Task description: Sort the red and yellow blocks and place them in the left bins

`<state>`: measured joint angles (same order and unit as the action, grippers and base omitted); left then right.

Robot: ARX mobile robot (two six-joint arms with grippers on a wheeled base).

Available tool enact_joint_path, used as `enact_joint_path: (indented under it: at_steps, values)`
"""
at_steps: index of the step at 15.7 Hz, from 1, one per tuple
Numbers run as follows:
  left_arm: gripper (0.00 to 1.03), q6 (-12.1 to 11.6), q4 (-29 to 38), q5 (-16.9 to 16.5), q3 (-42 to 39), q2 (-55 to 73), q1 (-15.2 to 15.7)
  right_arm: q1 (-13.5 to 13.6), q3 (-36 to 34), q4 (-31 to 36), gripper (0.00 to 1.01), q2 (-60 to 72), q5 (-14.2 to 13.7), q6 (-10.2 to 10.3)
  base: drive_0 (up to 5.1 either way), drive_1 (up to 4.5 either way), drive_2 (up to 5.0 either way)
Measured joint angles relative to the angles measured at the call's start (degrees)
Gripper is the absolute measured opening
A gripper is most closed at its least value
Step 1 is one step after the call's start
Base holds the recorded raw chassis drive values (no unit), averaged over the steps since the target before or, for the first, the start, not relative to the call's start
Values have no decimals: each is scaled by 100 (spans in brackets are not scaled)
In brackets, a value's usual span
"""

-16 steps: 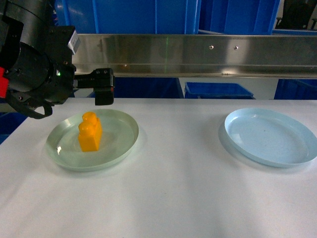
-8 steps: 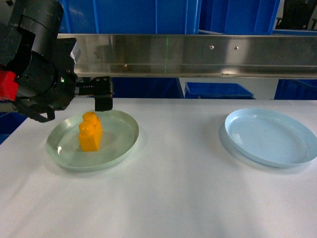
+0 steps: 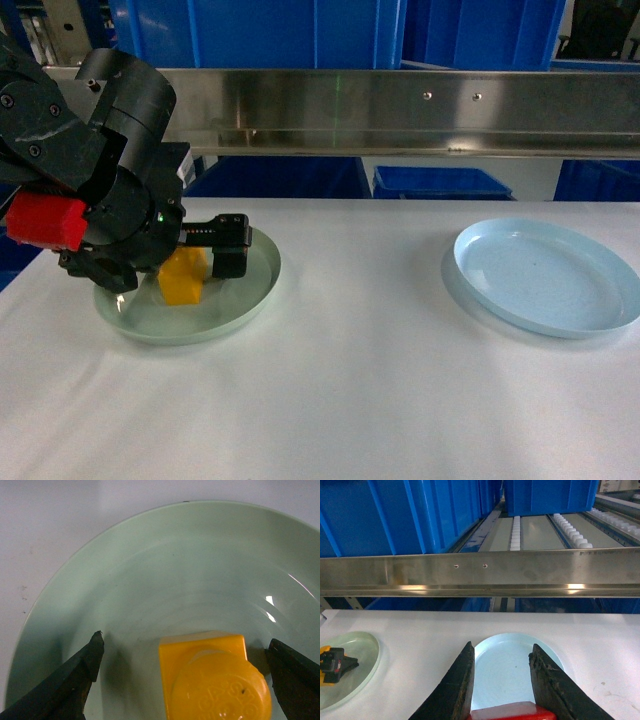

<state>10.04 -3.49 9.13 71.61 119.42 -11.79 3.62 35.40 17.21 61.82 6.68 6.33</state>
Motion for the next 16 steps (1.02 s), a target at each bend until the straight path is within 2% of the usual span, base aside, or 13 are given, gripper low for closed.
enact_joint_path:
  at_steps: [1,4,9,10,13,16]
  values:
    - [92,-7,7,0,4,11,0,0,0,-4,27,0,0,0,0,0,0]
    - [61,-39,116,-17,4,11,20,0,0,-2,27,0,0,0,0,0,0]
    - [27,-153,369,-59,-85,-37,13,0,0,-2,27,0,0,0,0,0,0]
    - [27,-192,455,-66,-142,-96,13,0,0,-2,27,0,0,0,0,0,0]
    - [27,-380,935,-529,-271,-417,28,0,0,-2,27,0,0,0,0,0,0]
    - [27,-715,1681,-758,-621,-935,175,0,0,-4,27,0,0,0,0,0,0]
